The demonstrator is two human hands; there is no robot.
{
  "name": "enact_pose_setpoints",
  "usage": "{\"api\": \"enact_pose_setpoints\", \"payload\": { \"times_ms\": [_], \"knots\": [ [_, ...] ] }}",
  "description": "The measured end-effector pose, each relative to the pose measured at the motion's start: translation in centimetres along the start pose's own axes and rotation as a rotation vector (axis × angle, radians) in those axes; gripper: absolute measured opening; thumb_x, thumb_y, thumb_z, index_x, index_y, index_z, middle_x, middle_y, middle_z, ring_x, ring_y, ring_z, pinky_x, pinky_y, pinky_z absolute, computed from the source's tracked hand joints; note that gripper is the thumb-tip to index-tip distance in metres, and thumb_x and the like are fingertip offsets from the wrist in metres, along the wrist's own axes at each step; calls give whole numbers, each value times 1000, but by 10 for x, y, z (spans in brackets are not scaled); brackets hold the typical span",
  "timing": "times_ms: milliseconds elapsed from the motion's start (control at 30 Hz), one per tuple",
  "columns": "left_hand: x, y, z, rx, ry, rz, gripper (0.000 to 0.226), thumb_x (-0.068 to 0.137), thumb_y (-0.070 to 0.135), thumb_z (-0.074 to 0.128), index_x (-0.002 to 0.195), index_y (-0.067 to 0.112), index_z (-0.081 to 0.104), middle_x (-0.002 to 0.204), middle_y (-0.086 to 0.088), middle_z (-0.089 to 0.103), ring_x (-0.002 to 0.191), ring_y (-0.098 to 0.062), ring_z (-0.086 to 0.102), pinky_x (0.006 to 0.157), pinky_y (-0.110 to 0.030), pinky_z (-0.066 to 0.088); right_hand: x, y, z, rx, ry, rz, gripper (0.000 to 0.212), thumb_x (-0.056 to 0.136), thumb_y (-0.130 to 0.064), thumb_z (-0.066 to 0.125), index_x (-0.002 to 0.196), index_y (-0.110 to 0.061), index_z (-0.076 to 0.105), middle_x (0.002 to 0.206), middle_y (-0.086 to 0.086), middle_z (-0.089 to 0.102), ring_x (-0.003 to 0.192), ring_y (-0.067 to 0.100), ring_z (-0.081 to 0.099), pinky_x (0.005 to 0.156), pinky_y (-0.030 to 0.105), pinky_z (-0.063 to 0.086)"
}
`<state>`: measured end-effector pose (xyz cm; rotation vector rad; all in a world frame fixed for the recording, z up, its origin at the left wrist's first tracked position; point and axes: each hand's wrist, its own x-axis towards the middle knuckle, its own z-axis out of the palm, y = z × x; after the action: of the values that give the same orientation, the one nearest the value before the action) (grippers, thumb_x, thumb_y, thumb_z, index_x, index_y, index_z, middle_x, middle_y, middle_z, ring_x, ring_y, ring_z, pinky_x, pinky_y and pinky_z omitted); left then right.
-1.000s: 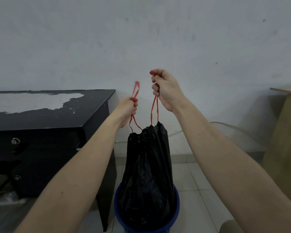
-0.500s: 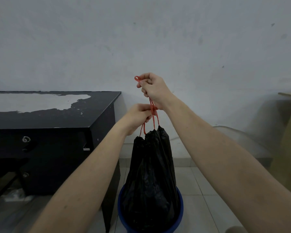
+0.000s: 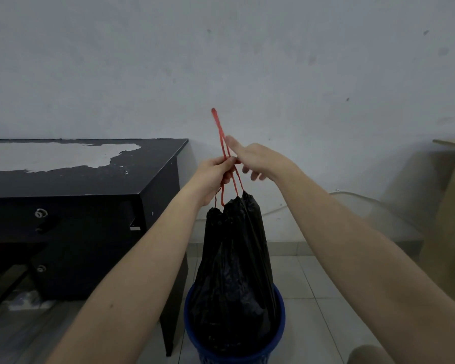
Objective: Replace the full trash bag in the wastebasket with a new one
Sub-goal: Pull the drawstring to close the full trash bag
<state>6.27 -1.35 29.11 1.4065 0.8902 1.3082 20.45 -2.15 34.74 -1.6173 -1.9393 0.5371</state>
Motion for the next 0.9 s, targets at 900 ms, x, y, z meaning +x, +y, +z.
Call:
{"api": "enact_pose_setpoints", "payload": {
  "times_ms": [900],
  "knots": [
    [7, 12, -15, 551, -149, 13, 23, 104, 29, 49, 103, 13, 66, 70, 2, 53, 56, -9, 48, 55, -22, 46, -24, 22, -6, 116, 146, -22, 33, 100, -36, 54, 79, -17, 70, 52, -3, 35, 25, 4, 28, 29, 12, 20]
  ]
}}
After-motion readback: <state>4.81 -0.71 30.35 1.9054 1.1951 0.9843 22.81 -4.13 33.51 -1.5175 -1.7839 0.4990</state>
